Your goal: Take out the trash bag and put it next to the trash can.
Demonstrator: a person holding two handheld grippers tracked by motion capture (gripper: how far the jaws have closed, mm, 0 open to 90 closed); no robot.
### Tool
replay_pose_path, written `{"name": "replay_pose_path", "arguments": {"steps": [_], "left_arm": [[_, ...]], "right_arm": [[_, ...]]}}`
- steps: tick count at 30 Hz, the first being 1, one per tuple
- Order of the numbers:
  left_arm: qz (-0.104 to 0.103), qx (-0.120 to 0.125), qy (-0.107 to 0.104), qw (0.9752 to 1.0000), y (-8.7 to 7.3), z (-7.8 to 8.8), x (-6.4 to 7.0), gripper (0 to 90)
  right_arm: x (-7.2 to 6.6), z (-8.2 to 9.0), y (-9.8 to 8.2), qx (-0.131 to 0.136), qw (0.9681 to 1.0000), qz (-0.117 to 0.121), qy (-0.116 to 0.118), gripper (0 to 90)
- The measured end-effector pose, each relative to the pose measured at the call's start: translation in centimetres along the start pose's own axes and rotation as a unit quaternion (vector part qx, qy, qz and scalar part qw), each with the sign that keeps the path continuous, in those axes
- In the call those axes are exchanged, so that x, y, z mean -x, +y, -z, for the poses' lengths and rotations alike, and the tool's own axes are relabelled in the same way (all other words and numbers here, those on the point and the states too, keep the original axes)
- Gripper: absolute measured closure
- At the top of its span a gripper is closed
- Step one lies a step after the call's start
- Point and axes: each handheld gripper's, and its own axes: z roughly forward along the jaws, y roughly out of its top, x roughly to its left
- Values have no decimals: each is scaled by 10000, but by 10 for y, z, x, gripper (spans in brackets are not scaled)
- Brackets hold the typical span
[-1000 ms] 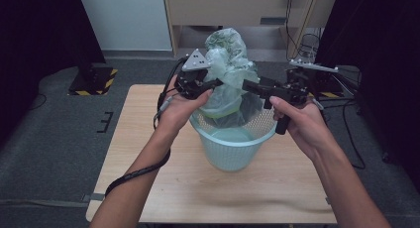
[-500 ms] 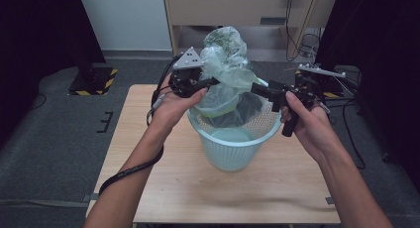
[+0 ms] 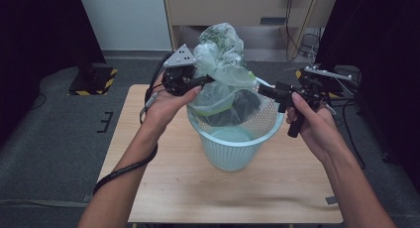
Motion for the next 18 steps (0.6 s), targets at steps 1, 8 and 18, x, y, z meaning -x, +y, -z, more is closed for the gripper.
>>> {"name": "replay_pose_path", "arguments": {"steps": [1,8,18], "left_arm": [[-4,17,19,10000,1,3,0,886],[-9,59,90,9999,3,11,-3,886],[19,181,242,9995,5,34,-12,886]], "right_arm": [[2,2,0,21,10000,-14,-21,51],[8,6,-1,43,9999,6,-91,50],[26,15,-6,24,9995,-24,-313,51]]}}
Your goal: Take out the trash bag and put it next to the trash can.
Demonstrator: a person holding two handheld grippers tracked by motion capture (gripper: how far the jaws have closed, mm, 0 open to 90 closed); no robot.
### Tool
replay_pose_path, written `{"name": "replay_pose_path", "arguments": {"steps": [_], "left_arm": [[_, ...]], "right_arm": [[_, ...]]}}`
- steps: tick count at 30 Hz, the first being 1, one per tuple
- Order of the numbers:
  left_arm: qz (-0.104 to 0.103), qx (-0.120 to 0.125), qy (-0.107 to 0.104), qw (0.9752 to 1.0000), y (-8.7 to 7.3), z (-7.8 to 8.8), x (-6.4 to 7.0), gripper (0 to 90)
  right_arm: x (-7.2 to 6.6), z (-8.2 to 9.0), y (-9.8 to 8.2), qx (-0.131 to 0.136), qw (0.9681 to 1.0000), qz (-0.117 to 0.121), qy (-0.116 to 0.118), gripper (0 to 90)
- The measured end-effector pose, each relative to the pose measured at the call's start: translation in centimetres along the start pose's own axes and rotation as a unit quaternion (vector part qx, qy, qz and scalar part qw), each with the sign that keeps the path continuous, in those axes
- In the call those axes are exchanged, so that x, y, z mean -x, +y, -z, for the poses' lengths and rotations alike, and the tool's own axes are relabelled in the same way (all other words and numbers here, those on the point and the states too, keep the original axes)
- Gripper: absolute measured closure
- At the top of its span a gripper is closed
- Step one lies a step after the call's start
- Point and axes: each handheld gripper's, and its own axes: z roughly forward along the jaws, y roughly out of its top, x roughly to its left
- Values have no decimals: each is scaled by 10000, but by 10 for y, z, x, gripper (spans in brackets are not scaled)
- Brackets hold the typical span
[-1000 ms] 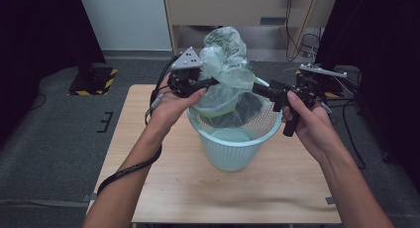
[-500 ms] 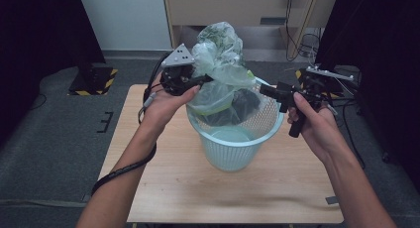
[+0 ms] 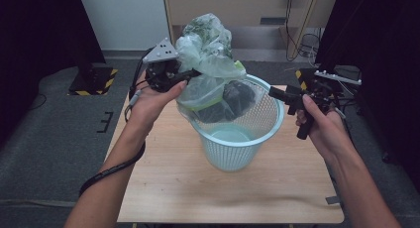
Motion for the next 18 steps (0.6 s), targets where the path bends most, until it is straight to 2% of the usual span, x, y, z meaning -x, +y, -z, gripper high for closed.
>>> {"name": "replay_pose_path", "arguments": {"steps": [3,18], "left_arm": [[21,21,31,10000,-2,7,-3,886],[55,128,236,9996,-3,36,-14,886]], "right_arm": [[7,3,-2,-1,10000,-14,-75,51],[23,11,-7,53,9998,-82,-198,50]]}}
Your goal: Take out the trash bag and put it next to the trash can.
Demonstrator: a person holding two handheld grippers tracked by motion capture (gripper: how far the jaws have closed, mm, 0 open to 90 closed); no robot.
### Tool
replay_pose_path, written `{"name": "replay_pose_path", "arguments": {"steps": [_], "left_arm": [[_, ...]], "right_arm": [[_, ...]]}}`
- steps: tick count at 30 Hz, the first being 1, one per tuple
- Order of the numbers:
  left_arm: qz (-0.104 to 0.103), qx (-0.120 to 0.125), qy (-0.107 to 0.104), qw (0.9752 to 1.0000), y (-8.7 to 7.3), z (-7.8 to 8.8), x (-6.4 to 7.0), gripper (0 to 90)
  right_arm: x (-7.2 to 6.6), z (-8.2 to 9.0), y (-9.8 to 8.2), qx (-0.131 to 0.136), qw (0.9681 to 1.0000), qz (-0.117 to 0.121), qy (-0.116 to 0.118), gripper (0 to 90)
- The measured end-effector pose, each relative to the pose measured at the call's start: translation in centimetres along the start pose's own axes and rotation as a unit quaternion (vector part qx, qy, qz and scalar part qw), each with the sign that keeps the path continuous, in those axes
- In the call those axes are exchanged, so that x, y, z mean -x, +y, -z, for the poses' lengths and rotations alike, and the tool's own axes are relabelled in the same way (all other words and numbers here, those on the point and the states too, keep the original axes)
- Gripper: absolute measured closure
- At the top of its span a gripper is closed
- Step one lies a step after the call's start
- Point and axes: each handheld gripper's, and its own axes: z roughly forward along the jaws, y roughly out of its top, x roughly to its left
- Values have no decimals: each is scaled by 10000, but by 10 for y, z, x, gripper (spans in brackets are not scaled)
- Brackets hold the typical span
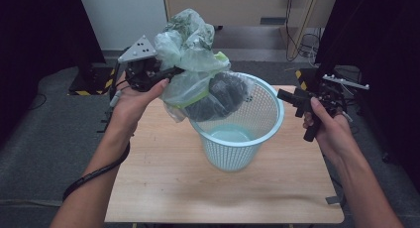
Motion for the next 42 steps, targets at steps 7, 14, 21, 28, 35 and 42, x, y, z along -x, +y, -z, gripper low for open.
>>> {"name": "replay_pose_path", "arguments": {"steps": [7,14,21,28,35,42], "left_arm": [[36,75,143,9999,0,15,-7,886],[92,161,293,9994,-1,29,-16,886],[145,273,429,9986,-1,44,-24,886],[176,294,551,9979,-3,56,-31,886],[216,226,651,9974,-12,61,-36,886],[325,140,689,9970,-28,61,-41,886]], "right_arm": [[10,2,-4,-6,9999,-103,-70,52],[16,6,-7,5,9998,-178,-105,52],[21,12,-9,39,9997,-222,-136,52],[27,14,-13,22,9995,-252,-177,51],[31,14,-17,-16,9994,-277,-200,52],[36,16,-22,-28,9993,-302,-222,56]]}}
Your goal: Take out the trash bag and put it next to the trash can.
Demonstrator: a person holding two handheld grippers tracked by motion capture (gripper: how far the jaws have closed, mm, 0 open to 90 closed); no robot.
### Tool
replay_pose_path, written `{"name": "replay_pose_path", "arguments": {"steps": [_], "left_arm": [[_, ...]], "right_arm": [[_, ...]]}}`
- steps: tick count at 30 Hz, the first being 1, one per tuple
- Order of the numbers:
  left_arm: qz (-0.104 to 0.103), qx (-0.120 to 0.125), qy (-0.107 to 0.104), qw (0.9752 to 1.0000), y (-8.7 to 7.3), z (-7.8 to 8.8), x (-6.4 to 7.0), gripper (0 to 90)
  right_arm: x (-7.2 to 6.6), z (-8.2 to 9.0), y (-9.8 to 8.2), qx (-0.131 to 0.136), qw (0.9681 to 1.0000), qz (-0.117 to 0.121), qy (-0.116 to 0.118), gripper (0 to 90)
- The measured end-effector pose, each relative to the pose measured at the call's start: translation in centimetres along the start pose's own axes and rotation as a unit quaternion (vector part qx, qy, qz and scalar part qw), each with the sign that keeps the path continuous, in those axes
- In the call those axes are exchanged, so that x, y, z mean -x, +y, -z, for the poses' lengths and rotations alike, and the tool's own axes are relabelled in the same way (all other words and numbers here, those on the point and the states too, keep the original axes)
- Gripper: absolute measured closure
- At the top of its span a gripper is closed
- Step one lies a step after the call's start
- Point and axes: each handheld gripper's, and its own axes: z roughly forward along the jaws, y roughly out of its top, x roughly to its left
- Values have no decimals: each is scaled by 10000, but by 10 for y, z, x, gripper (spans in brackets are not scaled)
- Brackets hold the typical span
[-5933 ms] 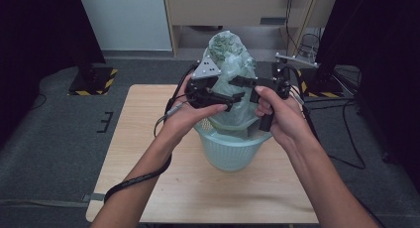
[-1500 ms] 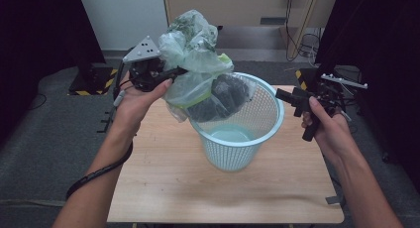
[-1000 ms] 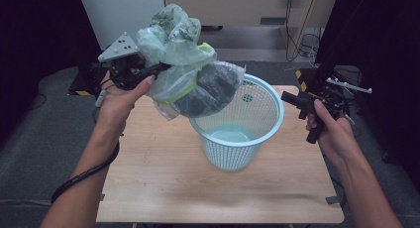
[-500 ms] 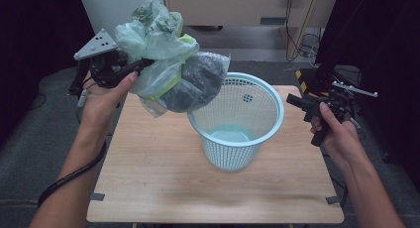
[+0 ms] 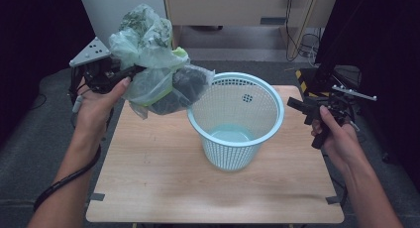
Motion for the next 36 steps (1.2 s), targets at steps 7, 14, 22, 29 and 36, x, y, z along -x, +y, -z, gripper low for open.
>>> {"name": "replay_pose_path", "arguments": {"steps": [7,14,22,29,36], "left_arm": [[66,-83,101,9999,-13,0,-6,886],[203,-178,332,9991,-30,2,-17,886],[274,-245,460,9983,-47,6,-24,886],[455,-299,554,9970,-73,5,-28,885],[610,-335,649,9955,-95,4,-32,885]], "right_arm": [[9,5,-5,-8,10000,-50,-64,56],[18,7,-14,-30,9999,-115,-126,58],[29,1,-30,-161,9995,-162,-199,60],[38,-9,-48,-287,9991,-184,-242,62],[45,-15,-61,-384,9986,-167,-312,63]]}}
